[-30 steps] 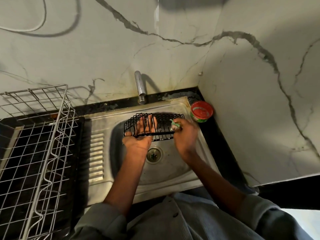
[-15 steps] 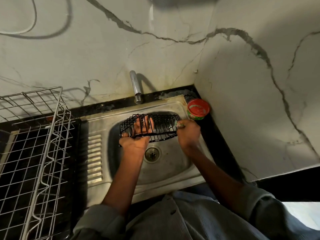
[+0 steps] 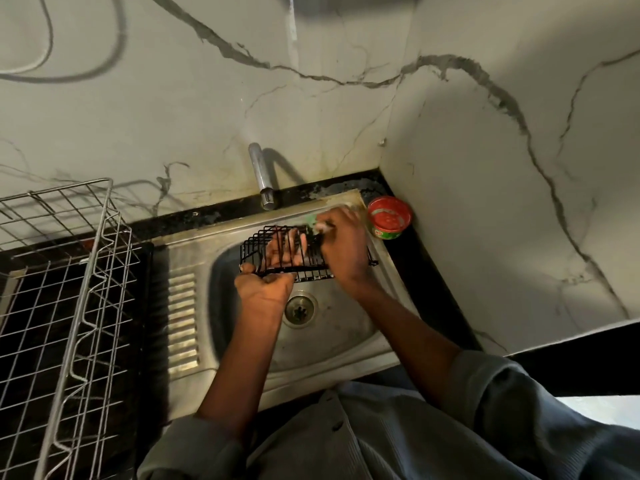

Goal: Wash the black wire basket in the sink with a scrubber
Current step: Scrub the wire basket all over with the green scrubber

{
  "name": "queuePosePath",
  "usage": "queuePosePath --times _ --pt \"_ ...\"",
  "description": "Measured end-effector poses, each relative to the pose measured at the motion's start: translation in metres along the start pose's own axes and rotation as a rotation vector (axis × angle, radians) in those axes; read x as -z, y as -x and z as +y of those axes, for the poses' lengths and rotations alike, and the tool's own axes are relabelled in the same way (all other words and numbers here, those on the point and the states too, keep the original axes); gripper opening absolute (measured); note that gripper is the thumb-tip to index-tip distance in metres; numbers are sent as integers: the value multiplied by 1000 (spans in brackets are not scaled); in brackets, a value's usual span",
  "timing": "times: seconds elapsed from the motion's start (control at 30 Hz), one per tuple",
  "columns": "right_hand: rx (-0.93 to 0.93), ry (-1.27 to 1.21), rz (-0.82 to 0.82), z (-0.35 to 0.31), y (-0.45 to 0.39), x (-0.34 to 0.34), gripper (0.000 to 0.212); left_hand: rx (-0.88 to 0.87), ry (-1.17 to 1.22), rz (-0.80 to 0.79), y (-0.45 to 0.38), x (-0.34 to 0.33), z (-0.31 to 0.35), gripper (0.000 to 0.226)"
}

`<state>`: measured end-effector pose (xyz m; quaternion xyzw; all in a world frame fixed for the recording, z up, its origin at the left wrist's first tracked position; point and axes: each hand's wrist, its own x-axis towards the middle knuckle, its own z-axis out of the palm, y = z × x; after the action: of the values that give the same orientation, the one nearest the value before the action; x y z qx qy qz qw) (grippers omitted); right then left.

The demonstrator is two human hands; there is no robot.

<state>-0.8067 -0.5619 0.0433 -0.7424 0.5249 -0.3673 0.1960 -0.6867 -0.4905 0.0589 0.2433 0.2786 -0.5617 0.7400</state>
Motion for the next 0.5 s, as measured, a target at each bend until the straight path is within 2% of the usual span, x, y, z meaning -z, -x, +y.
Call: queuePosePath --times 0.13,0.23,0.3,0.43,0.5 --pt "-339 173 -45 52 5 3 30 67 -20 30 -12 2 7 58" --pt "-520 66 -21 52 12 5 25 56 -43 28 -15 4 4 58" --pt "-436 -13 -32 29 16 4 25 28 -39 29 -13 3 0 55" --pt "-26 -49 -93 -9 31 1 18 1 -2 26 -13 4 1 56" --pt "1 45 -86 6 30 2 24 34 23 28 -18 6 6 58"
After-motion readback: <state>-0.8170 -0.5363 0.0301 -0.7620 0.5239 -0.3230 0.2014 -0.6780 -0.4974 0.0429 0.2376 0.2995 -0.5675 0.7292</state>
